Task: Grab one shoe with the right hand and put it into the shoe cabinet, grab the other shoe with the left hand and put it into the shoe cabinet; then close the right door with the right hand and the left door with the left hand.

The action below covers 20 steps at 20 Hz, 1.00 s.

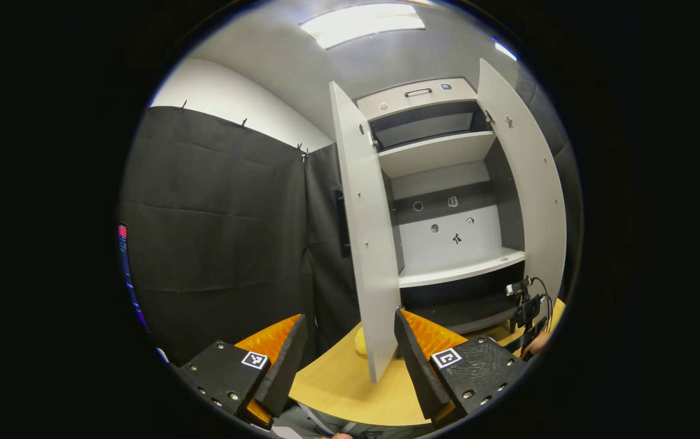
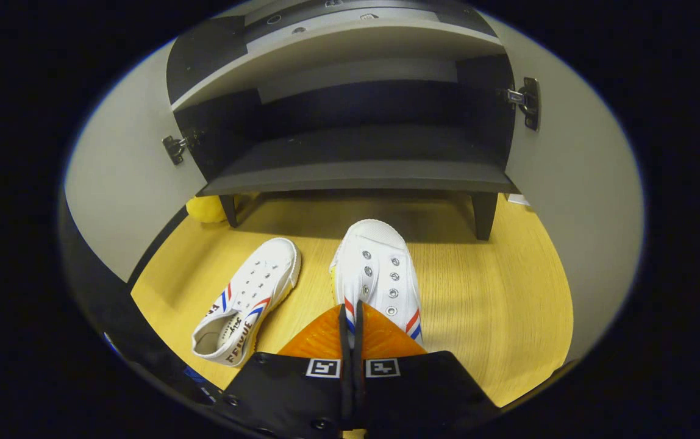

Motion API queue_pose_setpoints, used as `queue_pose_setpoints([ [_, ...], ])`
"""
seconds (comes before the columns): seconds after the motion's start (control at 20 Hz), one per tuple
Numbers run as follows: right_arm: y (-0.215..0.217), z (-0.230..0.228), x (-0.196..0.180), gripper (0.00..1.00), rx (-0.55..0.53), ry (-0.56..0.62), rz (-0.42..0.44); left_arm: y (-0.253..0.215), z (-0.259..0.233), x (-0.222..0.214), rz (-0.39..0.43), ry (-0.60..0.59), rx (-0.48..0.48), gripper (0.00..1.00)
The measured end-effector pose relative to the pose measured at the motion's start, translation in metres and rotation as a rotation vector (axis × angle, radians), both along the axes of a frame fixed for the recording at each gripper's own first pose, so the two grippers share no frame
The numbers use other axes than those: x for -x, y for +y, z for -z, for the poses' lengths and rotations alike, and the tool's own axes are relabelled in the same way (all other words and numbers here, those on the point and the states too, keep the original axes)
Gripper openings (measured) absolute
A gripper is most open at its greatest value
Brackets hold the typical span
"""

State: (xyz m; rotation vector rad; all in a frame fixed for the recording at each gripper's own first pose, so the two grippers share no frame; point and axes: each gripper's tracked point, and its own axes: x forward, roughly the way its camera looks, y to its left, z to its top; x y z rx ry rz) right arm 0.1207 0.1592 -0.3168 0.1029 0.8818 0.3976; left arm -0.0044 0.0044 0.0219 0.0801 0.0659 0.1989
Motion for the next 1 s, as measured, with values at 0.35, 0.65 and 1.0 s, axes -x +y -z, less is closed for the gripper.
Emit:
queue_pose_setpoints([
  [0.35, 0.001, -0.068, -0.006, 0.00, -0.087, -0.100, -0.019, -0.025, 0.003, -0.004, 0.039, -0.004, 0.024, 0.78],
  [0.65, 0.001, -0.146, -0.020, 0.01, -0.173, -0.219, -0.008, -0.052, -0.004, -0.020, 0.111, -0.023, 0.025, 0.78],
  [1.0, -0.005, -0.236, -0.050, 0.01, -0.187, -0.416, 0.035, -0.072, -0.010, -0.059, 0.210, -0.079, 0.066, 0.78],
])
